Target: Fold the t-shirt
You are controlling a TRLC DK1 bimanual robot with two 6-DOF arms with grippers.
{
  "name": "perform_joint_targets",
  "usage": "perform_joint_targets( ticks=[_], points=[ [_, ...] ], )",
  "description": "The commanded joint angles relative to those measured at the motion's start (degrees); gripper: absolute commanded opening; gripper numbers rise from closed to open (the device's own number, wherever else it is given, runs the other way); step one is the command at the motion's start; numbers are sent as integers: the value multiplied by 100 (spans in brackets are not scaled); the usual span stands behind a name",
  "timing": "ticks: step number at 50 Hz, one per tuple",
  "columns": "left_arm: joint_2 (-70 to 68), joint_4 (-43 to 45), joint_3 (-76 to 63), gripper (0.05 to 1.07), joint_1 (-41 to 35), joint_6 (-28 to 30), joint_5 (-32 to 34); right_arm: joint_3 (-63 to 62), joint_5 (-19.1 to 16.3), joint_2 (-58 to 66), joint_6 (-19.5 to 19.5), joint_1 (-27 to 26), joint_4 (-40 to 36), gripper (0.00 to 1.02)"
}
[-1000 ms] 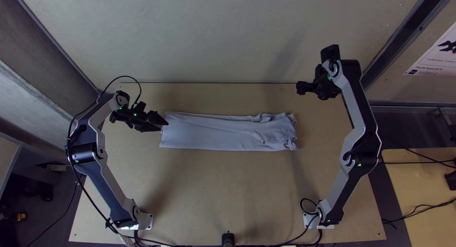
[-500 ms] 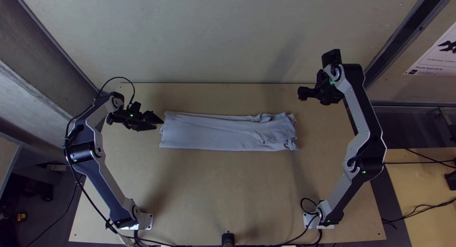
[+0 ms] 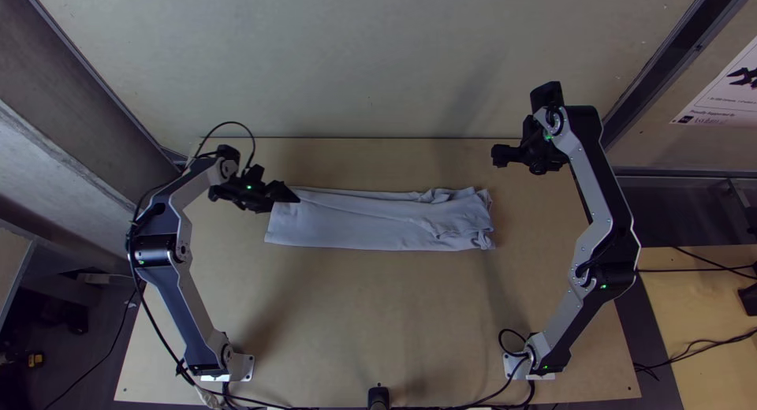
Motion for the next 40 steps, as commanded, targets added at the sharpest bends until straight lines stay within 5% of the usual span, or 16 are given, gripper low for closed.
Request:
perform_joint_targets(
  ticks=[1, 14, 17, 21, 40],
  points=[
    [380, 139, -352, 103, -455, -497, -153, -81, 62, -112, 89, 61, 9, 99],
    [353, 587, -229, 98, -1413, -1473, -804, -107, 53, -121, 116, 70, 9, 99],
    [310, 605, -229, 70, -1580, -1508, -980, -134, 53, -130, 124, 61, 9, 99],
    [169, 957, -325, 6, -1651, -1684, -1349, -151, 53, -147, 124, 61, 9, 99],
    [-543, 7, 202, 8, -1062, -1429, -1955, -476, 53, -305, 142, 35, 176, 99]
  ],
)
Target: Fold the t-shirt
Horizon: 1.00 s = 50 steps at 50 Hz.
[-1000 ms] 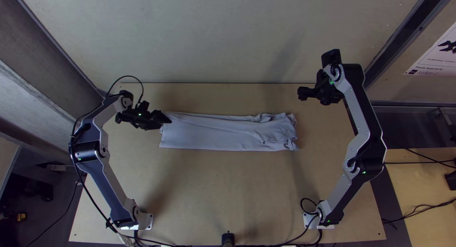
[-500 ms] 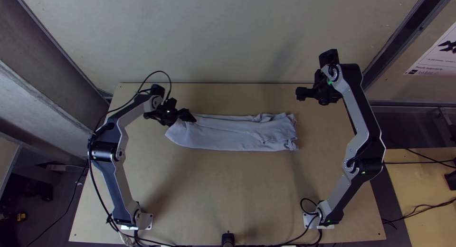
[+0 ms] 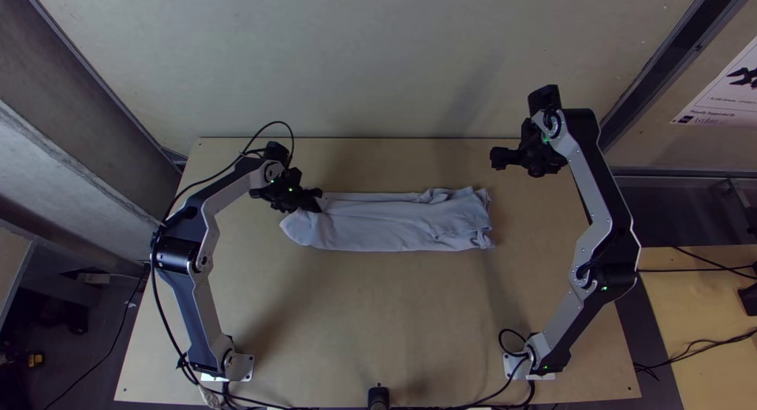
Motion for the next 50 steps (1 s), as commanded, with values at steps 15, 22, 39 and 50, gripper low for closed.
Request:
perform_joint_targets(
  ticks=[15, 22, 39, 50],
  points=[
    [-160, -1283, 868, 8, 1686, 1119, -1008, -374, 62, -389, 127, -51, 165, 99],
    [-10, -1564, 1264, 8, 2433, 1725, -1219, -410, 62, -442, 109, -148, 183, 99],
    [165, -2100, 2178, 8, 3409, 2551, -2318, -805, 62, -715, 74, -165, 359, 99],
    [183, -3243, 3180, 8, 3031, 2428, -2485, -998, 80, -855, 74, -156, 376, 99]
  ],
)
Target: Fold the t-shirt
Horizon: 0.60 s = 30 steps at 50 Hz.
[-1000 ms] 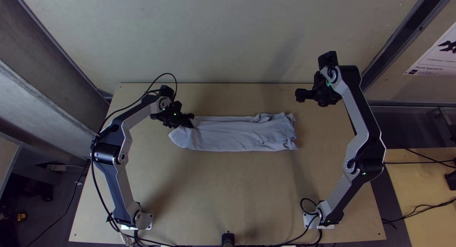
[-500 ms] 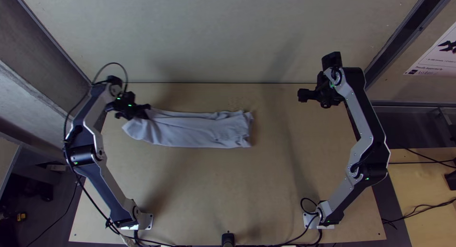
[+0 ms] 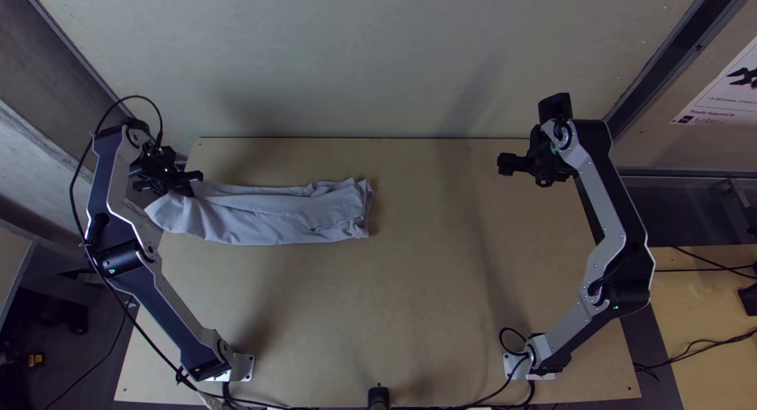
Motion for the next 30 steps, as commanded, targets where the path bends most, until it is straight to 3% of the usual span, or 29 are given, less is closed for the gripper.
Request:
perform_joint_targets(
  ticks=[1, 18, 30],
  points=[
    [-25, -505, 586, 8, -331, -11, -107, -188, 58, -208, 30, -10, 20, 99],
    [-394, -1173, 999, 8, -1904, -618, -538, -451, 58, -437, 30, -28, 20, 99],
    [-332, -1269, 902, 8, -2871, -1453, -599, -513, 49, -542, 83, -28, 20, 99]
  ],
)
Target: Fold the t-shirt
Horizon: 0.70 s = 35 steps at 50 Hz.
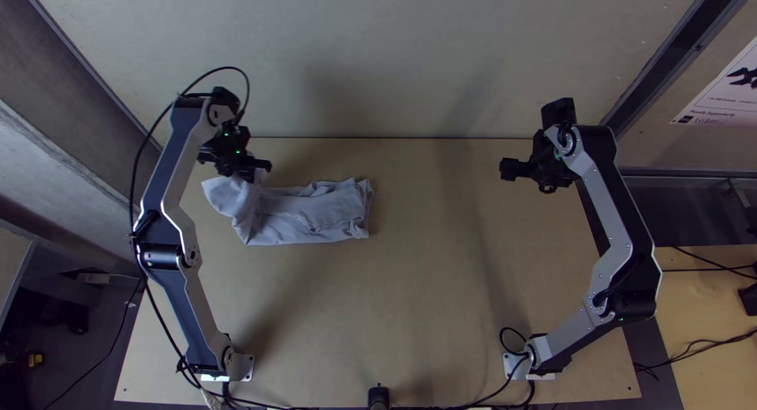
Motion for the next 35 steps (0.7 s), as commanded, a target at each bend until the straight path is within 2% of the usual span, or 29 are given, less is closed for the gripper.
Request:
perform_joint_targets(
  ticks=[1, 11, 27, 29, 32, 33, 35],
  points=[
    [-171, -179, -27, 8, -349, -531, -48, -154, 38, -190, 90, -28, 18, 99],
    [93, -170, -62, 8, -1096, -1023, -128, -418, 38, -331, 169, -28, 106, 99],
    [770, 32, -44, 9, -1843, -1691, -382, -664, 38, -498, 213, -71, 202, 99],
    [866, 50, -1, 15, -1922, -1770, -409, -691, 38, -516, 213, -80, 238, 99],
    [937, 50, 8, 31, -2063, -1867, -400, -726, 38, -533, 213, -80, 255, 99],
    [946, 59, 26, 38, -2124, -1893, -400, -726, 38, -542, 213, -80, 255, 99],
    [963, 59, 52, 59, -2221, -2016, -365, -743, 38, -551, 213, -80, 255, 99]
  ],
)
